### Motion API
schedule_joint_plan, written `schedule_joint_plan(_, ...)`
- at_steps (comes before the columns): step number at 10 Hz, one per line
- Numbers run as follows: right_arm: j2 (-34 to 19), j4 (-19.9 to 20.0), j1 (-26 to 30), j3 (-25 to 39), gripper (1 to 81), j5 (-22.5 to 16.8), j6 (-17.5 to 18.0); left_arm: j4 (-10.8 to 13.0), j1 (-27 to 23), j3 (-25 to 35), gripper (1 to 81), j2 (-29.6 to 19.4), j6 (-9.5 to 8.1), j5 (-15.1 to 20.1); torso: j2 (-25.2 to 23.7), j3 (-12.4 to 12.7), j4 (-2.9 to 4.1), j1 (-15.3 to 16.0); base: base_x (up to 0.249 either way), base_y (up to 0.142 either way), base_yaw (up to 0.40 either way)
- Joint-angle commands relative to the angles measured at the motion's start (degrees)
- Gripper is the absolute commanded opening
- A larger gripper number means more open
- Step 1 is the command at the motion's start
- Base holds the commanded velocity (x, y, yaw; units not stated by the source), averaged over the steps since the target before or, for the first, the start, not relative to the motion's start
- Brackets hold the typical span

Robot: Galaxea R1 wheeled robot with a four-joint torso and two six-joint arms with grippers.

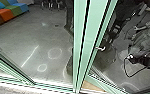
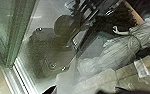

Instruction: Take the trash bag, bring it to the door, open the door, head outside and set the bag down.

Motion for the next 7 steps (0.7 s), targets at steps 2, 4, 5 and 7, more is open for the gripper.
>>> schedule_joint_plan(2, -5.86, -12.59, 8.02, -11.91, 81.1, 5.26, -0.45, -0.2, 1.25, 0.85, 1.0, 0.59, 0.34, 6.11, 0.0, 0.0, 0.0, 0.0, 0.0, 0.0, 0.0)
schedule_joint_plan(4, -6.3, -12.5, 8.02, -14.2, 81.1, 6.93, -0.36, -0.2, 1.33, 0.94, 1.0, 0.59, 0.26, 6.11, 0.0, 0.0, 0.0, -0.04, 0.0, 0.0, 0.0)
schedule_joint_plan(5, -6.74, -12.5, 8.11, -15.07, 81.1, 7.98, -0.27, -0.2, 1.25, 0.85, 1.0, 0.59, 0.26, 6.11, 0.0, 0.0, 0.0, -0.04, 0.0, 0.0, 0.0)
schedule_joint_plan(7, -7.44, -12.33, 8.55, -17.53, 81.1, 10.35, -0.27, -0.2, 1.34, 0.85, 1.0, 0.68, 0.26, 6.11, 0.0, 4.33, 0.0, -0.06, 0.0, 0.0, 0.0)
